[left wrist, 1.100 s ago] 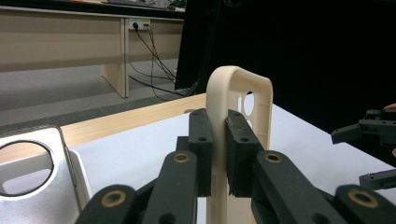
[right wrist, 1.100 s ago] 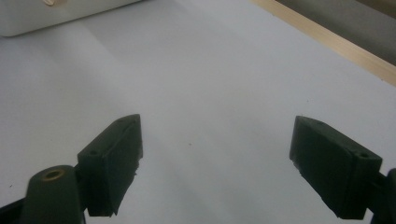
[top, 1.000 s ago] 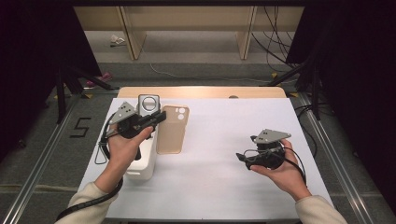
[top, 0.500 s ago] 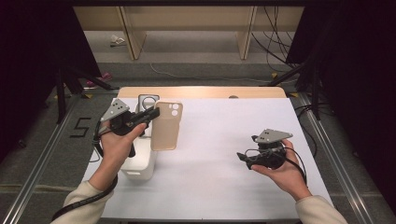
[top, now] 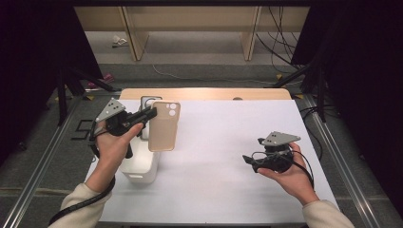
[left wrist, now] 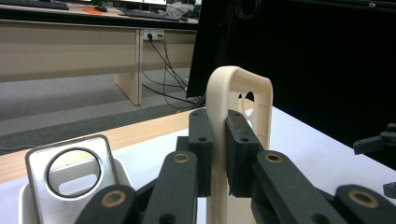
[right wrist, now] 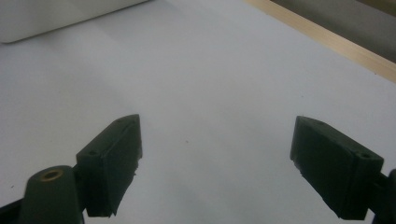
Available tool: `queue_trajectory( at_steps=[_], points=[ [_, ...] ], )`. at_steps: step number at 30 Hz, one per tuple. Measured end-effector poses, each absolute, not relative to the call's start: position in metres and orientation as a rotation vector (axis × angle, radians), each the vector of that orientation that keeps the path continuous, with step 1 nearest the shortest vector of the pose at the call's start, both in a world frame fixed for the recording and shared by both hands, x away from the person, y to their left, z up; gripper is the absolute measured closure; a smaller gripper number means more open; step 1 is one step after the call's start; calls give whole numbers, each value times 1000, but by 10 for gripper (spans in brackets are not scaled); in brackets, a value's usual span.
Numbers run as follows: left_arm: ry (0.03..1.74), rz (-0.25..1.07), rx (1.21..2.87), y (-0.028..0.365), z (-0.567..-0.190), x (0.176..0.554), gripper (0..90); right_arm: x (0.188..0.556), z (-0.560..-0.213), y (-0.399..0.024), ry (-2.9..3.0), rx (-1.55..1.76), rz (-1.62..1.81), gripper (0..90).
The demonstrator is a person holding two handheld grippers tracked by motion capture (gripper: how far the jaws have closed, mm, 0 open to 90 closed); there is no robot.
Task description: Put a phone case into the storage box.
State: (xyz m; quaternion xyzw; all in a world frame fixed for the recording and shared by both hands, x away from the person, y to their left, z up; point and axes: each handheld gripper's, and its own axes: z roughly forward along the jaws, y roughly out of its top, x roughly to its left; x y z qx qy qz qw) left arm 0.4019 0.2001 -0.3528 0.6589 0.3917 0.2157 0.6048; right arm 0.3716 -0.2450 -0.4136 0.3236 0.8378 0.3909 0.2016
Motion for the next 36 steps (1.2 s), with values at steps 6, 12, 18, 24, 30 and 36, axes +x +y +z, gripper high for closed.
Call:
queue_trajectory(
  at_steps=[6, 12, 18, 24, 30, 36],
  points=[
    [911, 507, 1522, 206, -352, 403, 820, 371, -414, -246, 2340, 908, 1086, 178],
    [917, 515, 1517, 211, -350, 404, 820, 371, -414, -247, 2338, 907, 1086, 178],
    [921, 525, 1508, 216, -348, 404, 820, 370, -414, -247, 2335, 912, 1089, 178],
    [927, 534, 1500, 221, -346, 405, 820, 370, -414, -248, 2336, 916, 1086, 178],
    [935, 538, 1497, 225, -346, 406, 820, 371, -414, -248, 2334, 916, 1088, 178],
    [940, 538, 1497, 229, -347, 407, 820, 370, -414, -248, 2332, 920, 1091, 178]
  ],
)
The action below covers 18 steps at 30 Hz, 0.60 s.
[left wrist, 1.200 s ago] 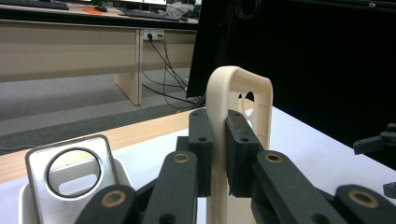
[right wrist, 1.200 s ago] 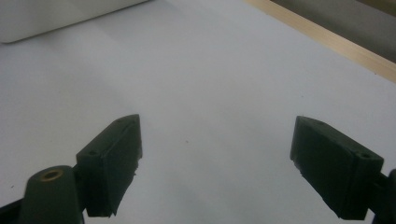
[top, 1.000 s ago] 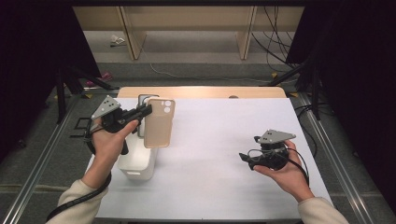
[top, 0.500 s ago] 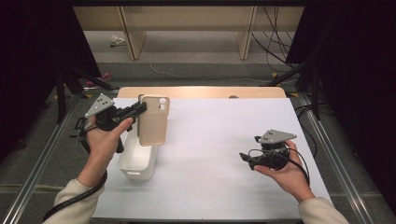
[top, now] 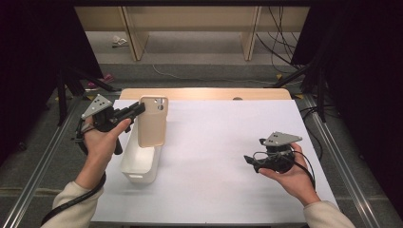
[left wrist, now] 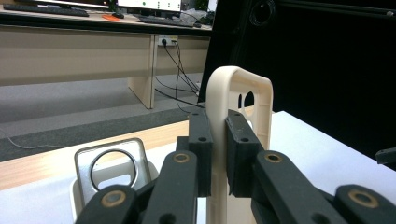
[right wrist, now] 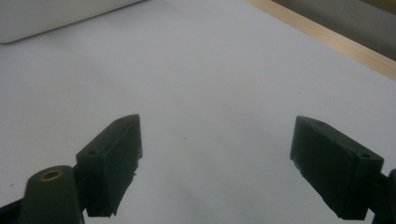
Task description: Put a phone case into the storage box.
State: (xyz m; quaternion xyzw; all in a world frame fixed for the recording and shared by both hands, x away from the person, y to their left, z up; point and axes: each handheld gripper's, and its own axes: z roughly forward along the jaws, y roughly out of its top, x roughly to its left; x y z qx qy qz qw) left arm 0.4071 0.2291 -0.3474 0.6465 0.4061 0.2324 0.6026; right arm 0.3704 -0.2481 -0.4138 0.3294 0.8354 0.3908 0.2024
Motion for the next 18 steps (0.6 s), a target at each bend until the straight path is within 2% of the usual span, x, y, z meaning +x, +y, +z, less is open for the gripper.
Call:
queue_trajectory(
  at_steps=[18],
  points=[
    [953, 549, 1488, 239, -347, 410, 820, 370, -413, -249, 2329, 919, 1099, 176]
  ],
)
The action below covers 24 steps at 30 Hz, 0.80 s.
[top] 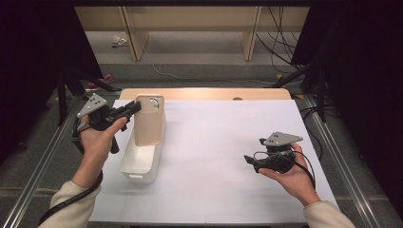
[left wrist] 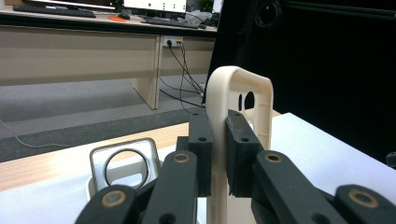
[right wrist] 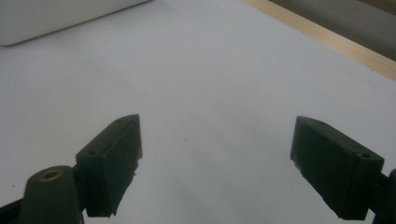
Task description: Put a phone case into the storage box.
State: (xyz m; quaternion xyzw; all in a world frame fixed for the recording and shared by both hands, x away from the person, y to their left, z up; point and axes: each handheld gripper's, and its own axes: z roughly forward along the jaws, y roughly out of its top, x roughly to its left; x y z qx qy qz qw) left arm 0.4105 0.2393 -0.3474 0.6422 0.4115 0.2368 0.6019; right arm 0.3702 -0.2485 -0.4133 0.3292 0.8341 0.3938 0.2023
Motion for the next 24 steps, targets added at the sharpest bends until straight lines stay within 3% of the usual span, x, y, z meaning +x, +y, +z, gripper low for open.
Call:
queue_trajectory(
  at_steps=[24],
  points=[
    [940, 568, 1492, 251, -350, 422, 820, 371, -414, -248, 2325, 937, 1108, 176]
  ],
)
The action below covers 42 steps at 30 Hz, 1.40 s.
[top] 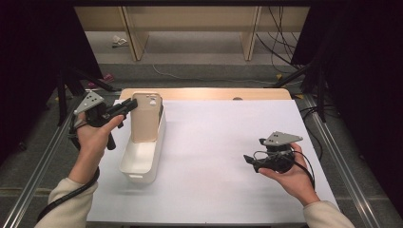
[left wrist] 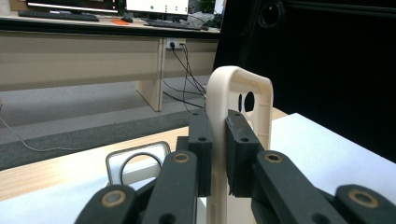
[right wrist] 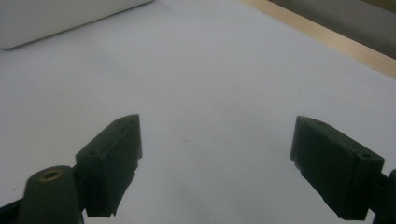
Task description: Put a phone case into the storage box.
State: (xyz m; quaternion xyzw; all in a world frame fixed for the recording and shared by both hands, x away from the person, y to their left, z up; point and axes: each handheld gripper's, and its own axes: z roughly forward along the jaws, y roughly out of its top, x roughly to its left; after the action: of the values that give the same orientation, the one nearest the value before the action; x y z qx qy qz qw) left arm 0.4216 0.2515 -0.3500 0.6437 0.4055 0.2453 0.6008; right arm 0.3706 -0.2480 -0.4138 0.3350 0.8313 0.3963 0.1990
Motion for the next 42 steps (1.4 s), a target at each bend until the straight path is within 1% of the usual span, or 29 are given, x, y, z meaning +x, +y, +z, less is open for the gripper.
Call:
queue_trajectory(
  at_steps=[28, 42],
  points=[
    [952, 605, 1506, 257, -363, 441, 818, 370, -414, -250, 2316, 947, 1119, 176],
    [969, 599, 1518, 259, -371, 452, 819, 369, -414, -252, 2311, 950, 1120, 176]
  ],
)
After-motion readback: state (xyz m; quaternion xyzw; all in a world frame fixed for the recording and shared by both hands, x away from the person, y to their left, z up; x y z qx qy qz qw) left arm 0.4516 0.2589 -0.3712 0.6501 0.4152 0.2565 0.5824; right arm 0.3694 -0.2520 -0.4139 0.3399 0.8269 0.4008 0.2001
